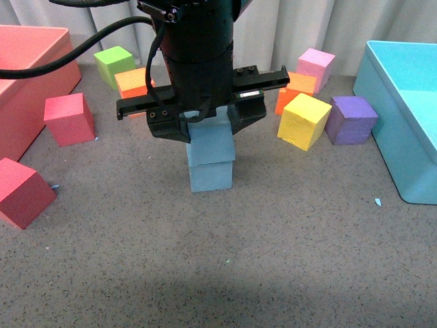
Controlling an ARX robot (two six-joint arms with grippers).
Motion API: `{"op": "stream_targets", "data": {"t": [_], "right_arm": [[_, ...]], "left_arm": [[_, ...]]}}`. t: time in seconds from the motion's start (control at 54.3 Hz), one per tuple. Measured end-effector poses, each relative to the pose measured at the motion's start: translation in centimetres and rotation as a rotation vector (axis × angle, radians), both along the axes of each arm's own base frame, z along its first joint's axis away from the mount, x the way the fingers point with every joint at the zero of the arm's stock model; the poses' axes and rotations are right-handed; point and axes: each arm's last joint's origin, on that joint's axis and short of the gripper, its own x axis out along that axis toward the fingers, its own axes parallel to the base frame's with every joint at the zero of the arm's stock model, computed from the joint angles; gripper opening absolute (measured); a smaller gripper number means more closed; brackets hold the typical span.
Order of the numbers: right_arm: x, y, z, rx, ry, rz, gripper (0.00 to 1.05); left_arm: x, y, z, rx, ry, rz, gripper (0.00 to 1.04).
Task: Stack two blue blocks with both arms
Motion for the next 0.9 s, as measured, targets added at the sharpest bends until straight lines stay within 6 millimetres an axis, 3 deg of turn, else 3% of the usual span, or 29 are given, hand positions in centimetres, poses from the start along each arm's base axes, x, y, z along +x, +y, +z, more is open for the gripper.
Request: {"op": "stream_targets", "data": {"t": [0.276, 0.35, 0.368, 0.534, 0.626, 0.774, 0.829, 0.902], "right_arm": [[0.0, 0.0, 0.0, 0.0, 0.0, 0.0, 0.95], [0.0, 0.0, 0.0, 0.0, 0.0, 0.0, 0.95], [0.0, 0.0, 0.0, 0.0, 0.0, 0.0, 0.95], [0.0, 0.0, 0.0, 0.0, 0.0, 0.0, 0.95], [0.0, 0.0, 0.0, 0.0, 0.0, 0.0, 0.95], [0.0, 0.0, 0.0, 0.0, 0.0, -0.003, 0.95], [0.0, 0.0, 0.0, 0.0, 0.0, -0.003, 0.95], [0.0, 0.0, 0.0, 0.0, 0.0, -0.002, 0.95]], "left_arm": [[-0.1, 0.3, 0.7, 0.001, -0.041, 0.012, 0.99], [-0.3, 0.6, 1.2, -0.002, -0.053, 0.012, 0.98], [-1.1, 2.5, 3.4, -0.012, -0.113, 0.046, 0.98], [-1.1, 3.2, 4.1, -0.014, -0.132, 0.062, 0.98], [-1.3, 4.0, 2.9, 0.086, -0.366, 0.032, 0.88], [-5.0, 8.1, 0.1, 0.205, -0.704, -0.108, 0.65], [-6.4, 9.8, 0.5, 0.197, -0.862, -0.101, 0.56], [-8.8, 12.6, 3.3, 0.167, -1.144, -0.046, 0.38]]}}
